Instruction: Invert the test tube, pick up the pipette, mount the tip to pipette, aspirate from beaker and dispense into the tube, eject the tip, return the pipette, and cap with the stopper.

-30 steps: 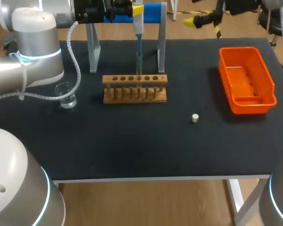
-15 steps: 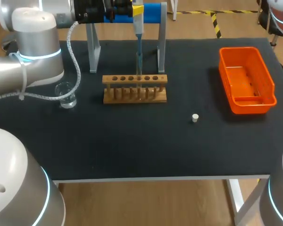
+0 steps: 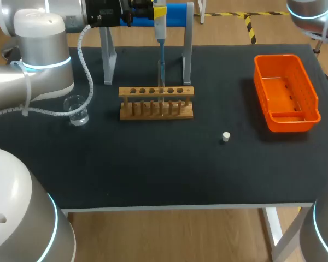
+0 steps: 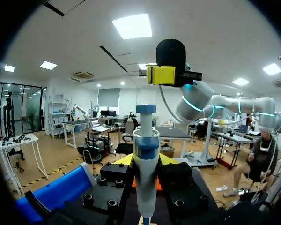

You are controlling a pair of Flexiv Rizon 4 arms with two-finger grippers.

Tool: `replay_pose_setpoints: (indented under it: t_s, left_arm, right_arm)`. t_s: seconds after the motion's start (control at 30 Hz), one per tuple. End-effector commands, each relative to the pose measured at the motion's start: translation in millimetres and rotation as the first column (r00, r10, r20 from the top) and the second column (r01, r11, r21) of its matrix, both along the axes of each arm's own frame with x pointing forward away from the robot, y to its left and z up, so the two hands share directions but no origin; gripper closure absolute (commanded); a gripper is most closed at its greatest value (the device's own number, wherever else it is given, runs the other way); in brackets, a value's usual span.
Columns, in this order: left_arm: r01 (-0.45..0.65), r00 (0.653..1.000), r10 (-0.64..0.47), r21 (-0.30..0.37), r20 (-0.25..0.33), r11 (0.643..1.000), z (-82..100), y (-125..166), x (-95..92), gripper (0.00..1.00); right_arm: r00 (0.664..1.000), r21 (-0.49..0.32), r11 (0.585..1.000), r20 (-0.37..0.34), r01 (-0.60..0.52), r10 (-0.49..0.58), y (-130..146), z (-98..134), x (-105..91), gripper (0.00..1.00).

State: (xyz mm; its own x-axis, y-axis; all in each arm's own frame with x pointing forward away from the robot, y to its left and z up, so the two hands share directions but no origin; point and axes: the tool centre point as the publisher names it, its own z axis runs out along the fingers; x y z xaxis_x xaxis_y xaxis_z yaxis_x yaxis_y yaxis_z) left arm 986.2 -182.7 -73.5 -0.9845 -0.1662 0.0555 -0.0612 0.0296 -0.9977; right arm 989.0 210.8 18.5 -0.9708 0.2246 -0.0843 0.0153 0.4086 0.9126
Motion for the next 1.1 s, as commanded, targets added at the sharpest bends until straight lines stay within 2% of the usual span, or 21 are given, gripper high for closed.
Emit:
replay_pose_setpoints:
  t_s: [0.03, 0.2, 0.5, 0.8, 1.1]
  left_arm:
    - [-0.005, 1.000, 0.005, -0.003, 0.002, 1.000, -0.4, -0.5, -1.3, 1.00]
    - [-0.005, 1.000, 0.005, -0.003, 0.002, 1.000, -0.4, -0.5, -1.3, 1.00]
    - [-0.005, 1.000, 0.005, -0.003, 0.002, 1.000, -0.4, -0.5, -1.3, 1.00]
    - [-0.005, 1.000, 0.005, -0.003, 0.002, 1.000, -0.4, -0.5, -1.3, 1.00]
    - [-0.005, 1.000, 0.005, -0.003, 0.002, 1.000, -0.4, -0.5, -1.3, 1.00]
  right_arm:
    - [1.000, 0.050, 0.999, -0.002, -0.018, 0.019, 6.1, -9.0, 2.8, 1.00]
    - [0.999, 0.140, 0.989, -0.013, -0.047, 0.050, 9.6, -14.0, 0.6, 1.00]
    - [0.994, 0.175, 0.979, 0.006, -0.105, 0.106, 20.6, -19.2, -2.4, 1.00]
    - [0.982, 0.264, 0.946, 0.028, -0.190, 0.189, 27.6, -20.3, 2.5, 1.00]
    - [0.959, 0.312, 0.909, 0.036, -0.277, 0.280, 35.4, -17.4, 10.9, 1.00]
